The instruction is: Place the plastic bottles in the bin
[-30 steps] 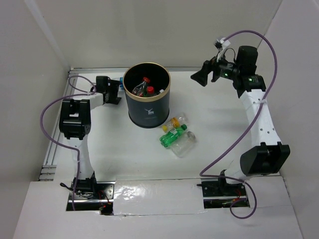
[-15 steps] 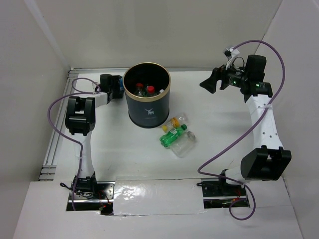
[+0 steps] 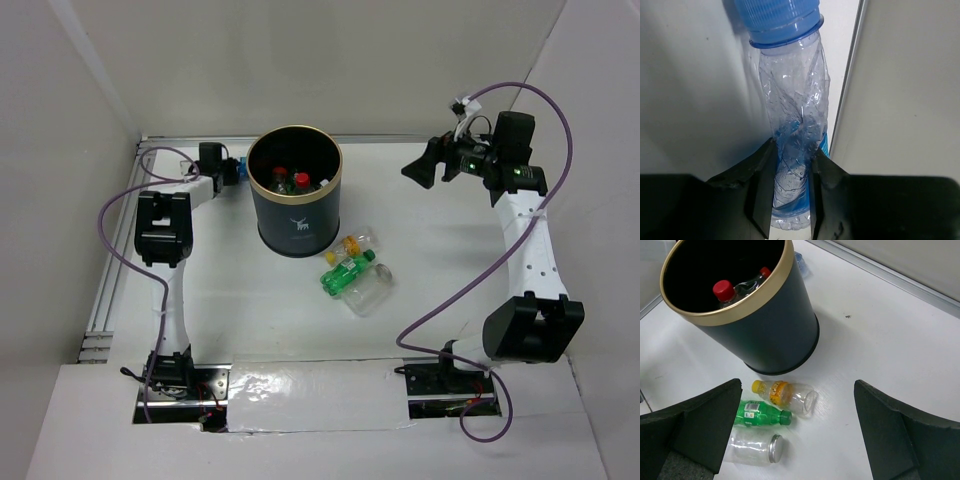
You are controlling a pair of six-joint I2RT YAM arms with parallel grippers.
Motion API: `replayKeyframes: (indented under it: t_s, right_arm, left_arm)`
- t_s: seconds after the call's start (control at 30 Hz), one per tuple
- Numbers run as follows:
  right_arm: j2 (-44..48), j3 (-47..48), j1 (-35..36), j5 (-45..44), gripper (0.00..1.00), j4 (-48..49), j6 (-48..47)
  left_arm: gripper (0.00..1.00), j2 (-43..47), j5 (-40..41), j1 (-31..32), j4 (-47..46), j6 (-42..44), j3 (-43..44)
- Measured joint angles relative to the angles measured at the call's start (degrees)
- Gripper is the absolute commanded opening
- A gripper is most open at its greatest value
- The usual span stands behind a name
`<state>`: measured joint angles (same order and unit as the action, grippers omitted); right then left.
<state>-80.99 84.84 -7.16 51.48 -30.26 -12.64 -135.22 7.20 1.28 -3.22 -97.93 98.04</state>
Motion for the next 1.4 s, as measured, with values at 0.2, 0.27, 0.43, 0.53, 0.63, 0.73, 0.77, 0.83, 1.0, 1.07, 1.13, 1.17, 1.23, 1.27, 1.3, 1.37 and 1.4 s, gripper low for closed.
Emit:
replayKeyframes:
  t_s: [0.2, 0.27, 0.43, 0.53, 0.63, 0.73, 0.77, 0.83, 1.0, 1.07, 1.13, 1.17, 1.23, 1.27, 1.3, 1.37, 1.4]
  right_arm:
    - [0.2, -0.3, -0.7, 0.0, 1.0, -0.3, -0.2]
    - [0.4, -0.8, -0.9, 0.1, 1.0, -1.0, -0.9]
    - [0.7, -1.8, -1.0, 0.0, 1.0, -5.6, -6.4]
    - [0.9, -3.8, -1.4, -0.3, 1.0, -8.9, -11.1]
    - [1.6, -7.7, -2.5, -0.2, 1.0, -11.1, -14.8]
    - [3.0, -11.4, -3.2, -0.2, 1.0, -13.1, -18.3]
    - [3.9, -13.0, -3.4, -0.2, 1.0, -13.4, -18.8]
    - [5.7, -14.7, -3.5, -0.2, 1.0, -14.4, -20.6]
    - [9.2, -15.8, -3.5, -0.3, 0.98, -15.3, -25.0]
    - [9.9, -15.8, -3.5, -0.2, 0.77, -15.9, -27.6]
    - [9.9, -15.8, -3.5, 0.7, 0.35, -17.1, -31.5]
    - [9.9, -15.8, -3.5, 1.3, 0.28, -18.2, -32.9]
    - [9.9, -16.0, -3.5, 2.4, 0.29, -19.8, -35.9]
    - [10.0, -16.1, -3.5, 2.9, 0.41, -20.4, -37.2]
    - [10.0, -16.3, -3.5, 3.3, 0.63, -20.8, -38.2]
    - [10.2, -17.2, -3.2, 3.7, 0.93, -21.4, -40.3]
    - [10.2, -17.7, -3.1, 3.8, 0.96, -21.7, -41.7]
  left_arm:
    - [0.0, 1.7, -1.1, -0.6, -5.2, 1.0, -5.0]
    - [0.0, 4.0, -2.1, -1.0, -7.6, 2.5, -9.1]
    - [0.0, 12.0, -4.6, -3.0, -10.5, 11.3, -18.4]
    - [0.0, 18.5, -5.2, -4.4, -10.1, 19.1, -19.2]
    - [0.0, 28.0, -4.1, -5.4, -9.7, 27.3, -17.9]
    - [0.0, 37.1, -3.3, -5.3, -9.8, 33.2, -14.4]
    - [0.0, 40.0, -3.3, -5.2, -10.1, 34.9, -12.9]
    - [0.0, 44.3, -3.5, -4.3, -9.6, 38.1, -9.6]
    - [0.0, 48.7, -5.6, 2.0, -4.4, 45.9, -1.4]
    - [0.0, 48.6, -6.0, 5.9, -1.0, 48.6, 0.2]
    - [0.0, 48.0, -5.9, 9.9, 2.9, 51.1, 0.3]
    - [0.0, 47.2, -5.3, 12.1, 5.1, 52.1, 0.4]
    - [0.03, 45.1, -3.5, 15.7, 8.8, 54.5, 0.6]
    - [0.07, 43.9, -2.6, 17.2, 10.6, 55.4, 0.6]
    - [0.14, 42.8, -1.8, 18.5, 11.9, 56.0, 0.7]
    - [0.36, 40.5, 0.2, 20.9, 14.9, 57.5, 0.6]
    - [0.42, 39.6, 1.1, 21.8, 16.3, 58.0, 0.6]
